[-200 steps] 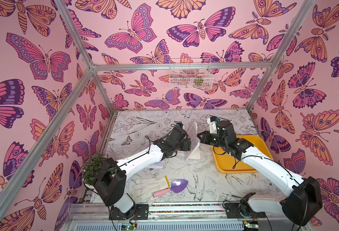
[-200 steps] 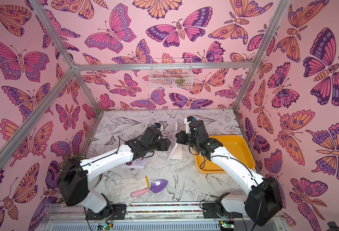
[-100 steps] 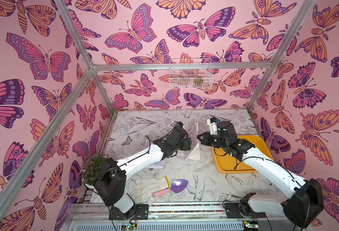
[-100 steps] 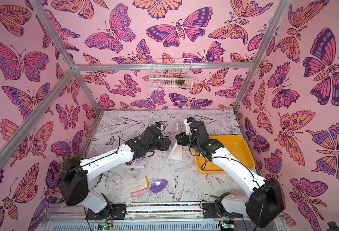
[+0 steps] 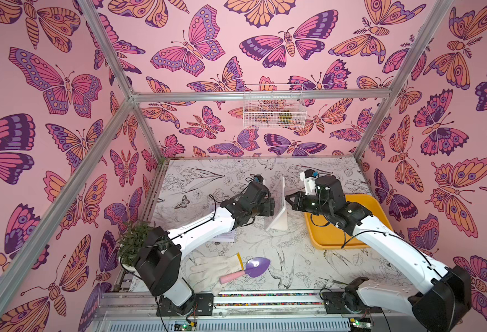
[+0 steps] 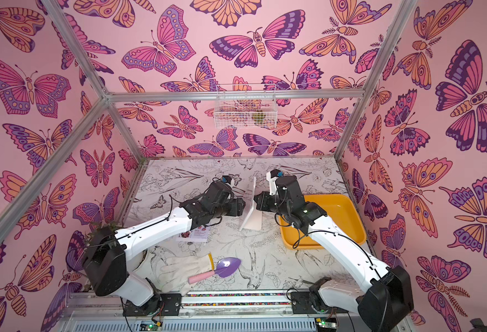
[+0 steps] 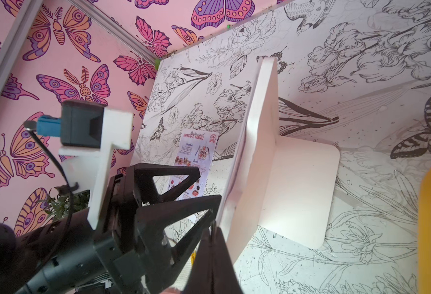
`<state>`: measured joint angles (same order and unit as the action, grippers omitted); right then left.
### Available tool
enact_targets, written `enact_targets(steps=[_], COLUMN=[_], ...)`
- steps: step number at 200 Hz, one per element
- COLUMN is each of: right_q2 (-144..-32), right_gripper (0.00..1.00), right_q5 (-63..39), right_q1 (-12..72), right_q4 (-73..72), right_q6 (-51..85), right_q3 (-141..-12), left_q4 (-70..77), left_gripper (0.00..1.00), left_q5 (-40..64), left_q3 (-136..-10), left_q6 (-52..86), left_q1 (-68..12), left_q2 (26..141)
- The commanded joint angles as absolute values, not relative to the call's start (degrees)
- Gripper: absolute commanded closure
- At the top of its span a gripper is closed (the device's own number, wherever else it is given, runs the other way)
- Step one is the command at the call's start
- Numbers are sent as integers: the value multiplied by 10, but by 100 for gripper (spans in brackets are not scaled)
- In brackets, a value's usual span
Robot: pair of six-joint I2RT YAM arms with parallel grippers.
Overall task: Replace the menus in the menu holders
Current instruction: Insert the menu into the menu holder.
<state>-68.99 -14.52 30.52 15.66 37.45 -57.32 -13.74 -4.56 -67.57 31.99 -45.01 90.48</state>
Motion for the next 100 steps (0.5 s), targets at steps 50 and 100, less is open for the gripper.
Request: enact_targets(steps=[50,100], right_q2=[-711,-688], right_gripper=[97,97], right_q5=[-167,-130], right_q1=[315,315], right_q4=[147,173], right_q6=[374,354], right_q3=[-555,-577], left_q4=[-145,-145], left_gripper=[28,28], left_q5=[-56,-54], left_q3=[-679,-676], left_q6=[316,316], left_q1=[-450,-452], left_q2=[915,915])
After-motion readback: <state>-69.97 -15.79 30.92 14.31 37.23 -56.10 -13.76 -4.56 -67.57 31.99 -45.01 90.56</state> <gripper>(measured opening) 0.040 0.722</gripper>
